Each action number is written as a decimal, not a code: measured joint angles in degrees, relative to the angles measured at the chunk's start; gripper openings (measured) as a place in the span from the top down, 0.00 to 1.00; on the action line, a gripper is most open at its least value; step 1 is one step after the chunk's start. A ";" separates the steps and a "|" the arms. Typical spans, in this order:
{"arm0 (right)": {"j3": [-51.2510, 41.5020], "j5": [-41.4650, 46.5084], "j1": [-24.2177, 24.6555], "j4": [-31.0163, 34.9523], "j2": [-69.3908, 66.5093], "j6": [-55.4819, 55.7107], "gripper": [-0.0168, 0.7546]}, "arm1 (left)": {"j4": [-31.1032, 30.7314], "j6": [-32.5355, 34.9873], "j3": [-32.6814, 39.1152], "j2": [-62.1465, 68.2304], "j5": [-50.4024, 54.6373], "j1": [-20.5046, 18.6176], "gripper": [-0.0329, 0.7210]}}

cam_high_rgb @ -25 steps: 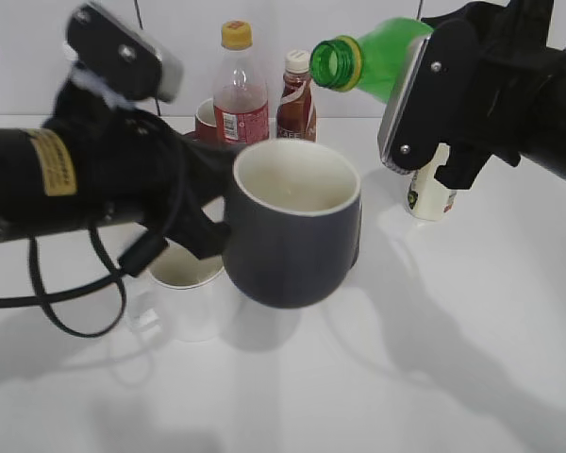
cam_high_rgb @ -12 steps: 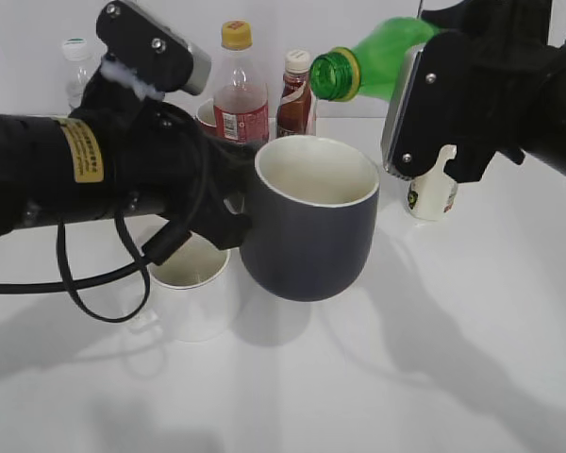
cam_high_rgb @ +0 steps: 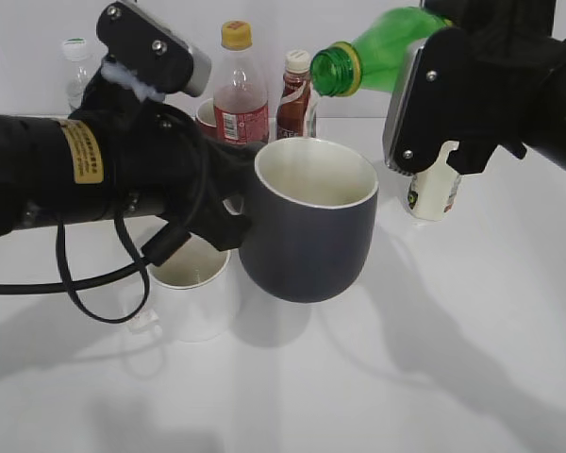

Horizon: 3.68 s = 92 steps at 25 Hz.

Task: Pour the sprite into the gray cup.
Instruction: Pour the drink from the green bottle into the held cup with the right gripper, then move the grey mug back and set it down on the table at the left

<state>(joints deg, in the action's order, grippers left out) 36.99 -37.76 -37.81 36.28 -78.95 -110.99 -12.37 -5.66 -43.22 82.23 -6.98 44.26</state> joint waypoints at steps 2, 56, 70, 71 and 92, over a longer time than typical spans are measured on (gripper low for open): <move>0.00 -0.20 0.00 -0.43 0.00 -0.07 0.45 | 0.00 0.00 0.00 0.00 0.05 0.00 0.88; 0.00 10.97 0.00 0.34 0.53 26.11 0.45 | -0.16 -0.05 0.00 0.06 -2.62 -2.95 0.88; -13.87 4.79 16.05 -14.72 3.83 96.68 0.45 | 7.47 2.66 14.10 -4.78 -18.40 -34.87 0.88; -15.09 3.61 16.88 -15.70 3.83 98.48 0.45 | 7.60 2.81 15.63 -3.74 -20.62 -37.60 0.88; -16.13 1.45 17.79 -19.14 0.27 101.25 0.45 | 9.98 10.75 17.66 31.95 -54.33 -44.82 0.88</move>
<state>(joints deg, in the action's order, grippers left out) 20.86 -36.31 -20.02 17.15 -78.68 -9.74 -2.40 5.08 -25.57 114.18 -61.31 -0.56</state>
